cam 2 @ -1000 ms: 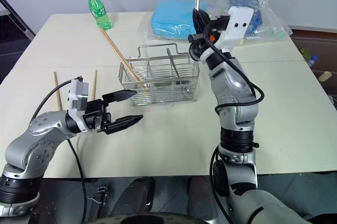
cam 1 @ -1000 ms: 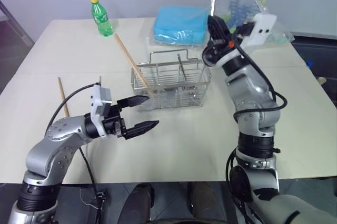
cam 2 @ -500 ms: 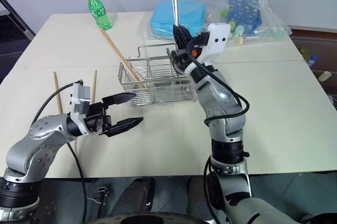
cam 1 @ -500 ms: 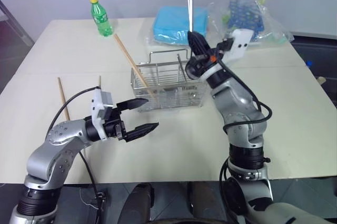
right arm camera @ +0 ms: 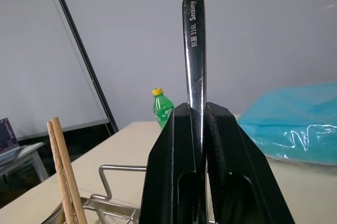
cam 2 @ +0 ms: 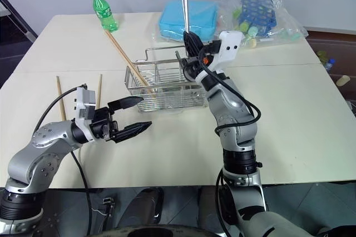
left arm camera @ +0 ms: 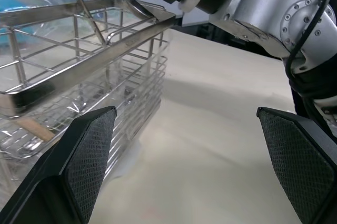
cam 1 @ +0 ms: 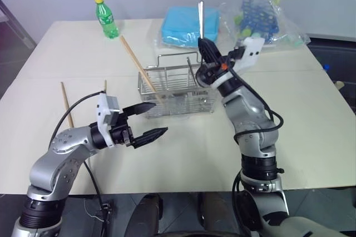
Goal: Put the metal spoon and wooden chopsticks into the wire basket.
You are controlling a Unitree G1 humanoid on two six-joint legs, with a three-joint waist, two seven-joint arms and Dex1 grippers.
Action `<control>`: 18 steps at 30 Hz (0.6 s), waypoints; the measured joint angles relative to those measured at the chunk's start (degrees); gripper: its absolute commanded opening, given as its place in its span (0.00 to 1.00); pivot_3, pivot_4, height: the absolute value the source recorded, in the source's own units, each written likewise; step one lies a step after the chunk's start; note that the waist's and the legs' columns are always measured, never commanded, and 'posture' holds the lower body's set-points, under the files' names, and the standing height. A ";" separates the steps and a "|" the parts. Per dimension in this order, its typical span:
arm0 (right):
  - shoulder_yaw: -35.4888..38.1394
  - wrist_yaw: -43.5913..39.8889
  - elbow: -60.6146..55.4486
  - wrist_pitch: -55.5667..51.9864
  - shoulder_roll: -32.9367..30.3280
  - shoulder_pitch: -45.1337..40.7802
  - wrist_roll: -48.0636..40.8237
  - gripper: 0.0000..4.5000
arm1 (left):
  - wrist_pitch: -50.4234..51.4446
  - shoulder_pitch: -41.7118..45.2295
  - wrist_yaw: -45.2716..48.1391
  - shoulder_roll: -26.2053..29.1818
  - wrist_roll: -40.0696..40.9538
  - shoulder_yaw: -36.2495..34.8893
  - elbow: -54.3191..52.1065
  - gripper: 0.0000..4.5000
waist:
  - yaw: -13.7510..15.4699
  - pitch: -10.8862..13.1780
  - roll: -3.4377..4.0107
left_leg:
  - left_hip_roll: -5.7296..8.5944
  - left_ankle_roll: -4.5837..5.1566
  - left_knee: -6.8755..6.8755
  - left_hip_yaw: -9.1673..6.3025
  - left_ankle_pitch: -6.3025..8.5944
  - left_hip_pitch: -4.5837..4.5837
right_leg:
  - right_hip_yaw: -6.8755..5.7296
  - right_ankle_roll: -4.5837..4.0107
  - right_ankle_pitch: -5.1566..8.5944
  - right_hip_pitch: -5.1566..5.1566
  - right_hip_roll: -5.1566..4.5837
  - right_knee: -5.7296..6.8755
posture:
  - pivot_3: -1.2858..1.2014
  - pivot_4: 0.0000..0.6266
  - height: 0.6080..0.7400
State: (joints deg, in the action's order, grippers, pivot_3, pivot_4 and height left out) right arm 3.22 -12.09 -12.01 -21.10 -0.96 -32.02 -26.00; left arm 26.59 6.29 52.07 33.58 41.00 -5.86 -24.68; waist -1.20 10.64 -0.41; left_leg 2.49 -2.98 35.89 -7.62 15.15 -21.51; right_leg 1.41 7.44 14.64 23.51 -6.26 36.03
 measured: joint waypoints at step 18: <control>-0.01 -0.79 0.69 1.31 -2.85 -0.06 0.56 0.99 | -0.67 -2.09 -0.57 0.02 0.31 -1.89 -0.11 1.00 | 0.03 0.00 0.00 | -0.03 0.00 -0.01 0.00 0.00 -0.01 | 0.00 -0.02 0.01 0.00 0.03 -0.01 | 0.52 0.24 1.00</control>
State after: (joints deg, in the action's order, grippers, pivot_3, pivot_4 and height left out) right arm 3.22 -12.88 -11.33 -19.80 -3.80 -32.08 -25.44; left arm 25.92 4.20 51.50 33.61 41.31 -7.75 -24.79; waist -1.17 10.64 -0.41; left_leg 2.46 -2.98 35.88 -7.63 15.15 -21.51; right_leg 1.41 7.41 14.65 23.51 -6.23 36.02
